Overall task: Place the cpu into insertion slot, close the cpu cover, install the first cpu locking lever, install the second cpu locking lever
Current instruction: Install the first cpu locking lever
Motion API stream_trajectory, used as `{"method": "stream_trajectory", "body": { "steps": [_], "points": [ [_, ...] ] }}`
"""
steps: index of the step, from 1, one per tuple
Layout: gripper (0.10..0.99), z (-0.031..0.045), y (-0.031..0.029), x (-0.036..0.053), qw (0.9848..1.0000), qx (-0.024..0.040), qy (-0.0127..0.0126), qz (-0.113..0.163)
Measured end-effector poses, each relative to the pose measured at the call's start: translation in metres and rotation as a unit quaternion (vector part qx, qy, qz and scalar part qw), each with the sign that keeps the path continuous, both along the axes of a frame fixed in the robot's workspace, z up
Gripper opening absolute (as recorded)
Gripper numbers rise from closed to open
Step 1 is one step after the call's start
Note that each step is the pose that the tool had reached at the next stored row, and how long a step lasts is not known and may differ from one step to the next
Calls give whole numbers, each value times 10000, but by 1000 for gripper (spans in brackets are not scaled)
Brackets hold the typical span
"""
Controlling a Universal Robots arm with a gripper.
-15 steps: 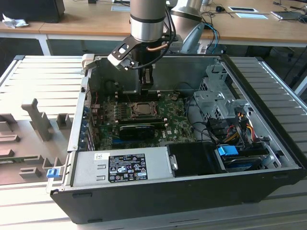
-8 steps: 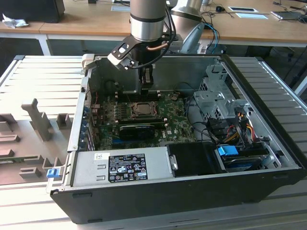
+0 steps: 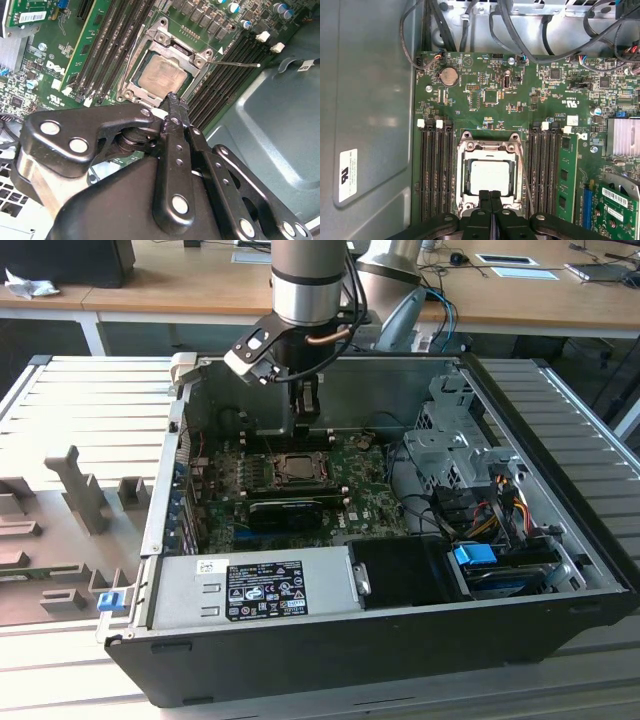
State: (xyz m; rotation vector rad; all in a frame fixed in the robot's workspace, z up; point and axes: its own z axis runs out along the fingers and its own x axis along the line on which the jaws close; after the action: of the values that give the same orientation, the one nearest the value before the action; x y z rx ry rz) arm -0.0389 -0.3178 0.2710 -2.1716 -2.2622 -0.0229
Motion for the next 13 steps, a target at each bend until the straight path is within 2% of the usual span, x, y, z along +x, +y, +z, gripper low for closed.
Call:
{"method": "stream_trajectory", "body": {
  "steps": [5, 13],
  "points": [
    [106, 32, 0, 0, 10000, 1, 0, 6],
    [106, 28, -4, 3, 9989, 1, -2, 465]
  ]
}}
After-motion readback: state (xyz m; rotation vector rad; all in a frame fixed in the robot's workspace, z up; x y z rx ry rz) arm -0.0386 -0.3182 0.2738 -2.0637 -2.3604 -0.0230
